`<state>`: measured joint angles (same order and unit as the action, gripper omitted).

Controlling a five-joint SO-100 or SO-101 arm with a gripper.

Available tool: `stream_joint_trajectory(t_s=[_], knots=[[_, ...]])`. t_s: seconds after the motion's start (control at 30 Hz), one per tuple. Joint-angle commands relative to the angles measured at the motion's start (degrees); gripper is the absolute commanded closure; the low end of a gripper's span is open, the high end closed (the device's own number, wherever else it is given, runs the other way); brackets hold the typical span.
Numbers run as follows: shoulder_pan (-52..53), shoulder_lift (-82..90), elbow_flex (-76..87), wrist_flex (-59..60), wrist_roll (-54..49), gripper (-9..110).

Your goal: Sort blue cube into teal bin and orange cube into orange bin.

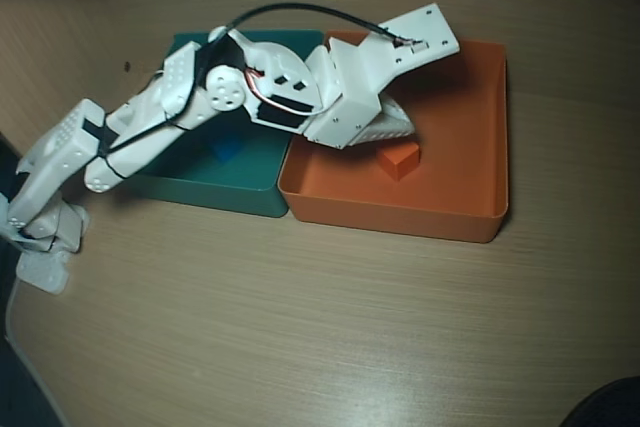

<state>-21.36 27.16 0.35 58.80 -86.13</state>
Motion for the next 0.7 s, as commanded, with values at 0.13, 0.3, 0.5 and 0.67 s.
stream_joint_trajectory(t_s=[0.13, 0.3, 0.5, 0.67], knots=[[3.87, 32.34, 22.94, -0.97, 0.00, 107], [8.96, 50.89, 43.33, -0.53, -0.26, 107], [16.00, 70.22, 66.71, -0.97, -0.35, 107], [19.69, 82.79, 83.76, -0.97, -0.26, 107]])
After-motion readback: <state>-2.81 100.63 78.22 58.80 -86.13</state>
